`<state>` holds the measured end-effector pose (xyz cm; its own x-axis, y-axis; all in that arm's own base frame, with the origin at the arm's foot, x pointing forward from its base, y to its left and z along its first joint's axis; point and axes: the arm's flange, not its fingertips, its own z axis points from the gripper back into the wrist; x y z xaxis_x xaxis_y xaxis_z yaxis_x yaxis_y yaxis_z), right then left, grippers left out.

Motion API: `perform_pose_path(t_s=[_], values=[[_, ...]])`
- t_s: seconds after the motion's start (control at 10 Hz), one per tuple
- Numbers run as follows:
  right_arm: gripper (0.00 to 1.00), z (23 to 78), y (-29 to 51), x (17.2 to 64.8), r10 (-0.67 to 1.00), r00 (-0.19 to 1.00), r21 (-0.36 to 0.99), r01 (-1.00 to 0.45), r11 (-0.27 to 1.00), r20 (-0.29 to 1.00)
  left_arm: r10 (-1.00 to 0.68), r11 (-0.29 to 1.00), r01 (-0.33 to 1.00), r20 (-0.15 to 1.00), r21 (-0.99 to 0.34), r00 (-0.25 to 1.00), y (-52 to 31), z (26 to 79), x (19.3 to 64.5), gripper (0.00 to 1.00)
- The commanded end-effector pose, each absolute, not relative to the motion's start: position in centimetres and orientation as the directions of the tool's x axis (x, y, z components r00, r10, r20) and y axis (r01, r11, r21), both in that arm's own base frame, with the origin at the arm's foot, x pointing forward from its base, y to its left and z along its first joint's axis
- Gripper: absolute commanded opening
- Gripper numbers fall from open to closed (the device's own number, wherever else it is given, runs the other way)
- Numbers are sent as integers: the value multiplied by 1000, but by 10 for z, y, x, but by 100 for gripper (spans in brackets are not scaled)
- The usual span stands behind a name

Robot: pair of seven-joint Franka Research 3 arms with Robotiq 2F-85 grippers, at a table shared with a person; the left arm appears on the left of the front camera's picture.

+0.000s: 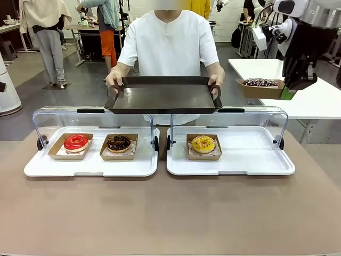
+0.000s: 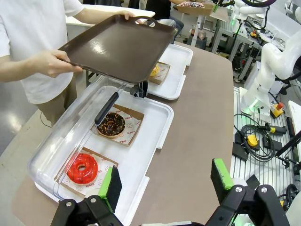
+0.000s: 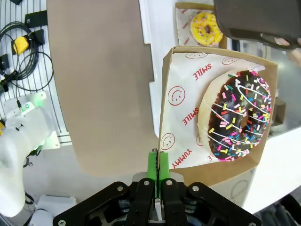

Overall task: Provide the desired donut to the person.
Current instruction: Place the picked Paper togo box onto the Handle tray extended by the person.

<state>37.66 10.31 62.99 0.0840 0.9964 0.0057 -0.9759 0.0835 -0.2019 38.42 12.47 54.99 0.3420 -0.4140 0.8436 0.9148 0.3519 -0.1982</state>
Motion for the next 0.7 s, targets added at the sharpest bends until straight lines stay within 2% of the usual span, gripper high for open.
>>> perform_pose_path(t_s=[0.0, 0.6], values=[[0, 626, 102, 373, 997, 82, -204, -976, 81, 3, -404, 351, 916, 850, -196, 336, 125, 551, 384, 100], [0, 626, 102, 373, 997, 82, -204, -976, 81, 3, -404, 351, 916, 850, -196, 336, 125, 551, 384, 100]])
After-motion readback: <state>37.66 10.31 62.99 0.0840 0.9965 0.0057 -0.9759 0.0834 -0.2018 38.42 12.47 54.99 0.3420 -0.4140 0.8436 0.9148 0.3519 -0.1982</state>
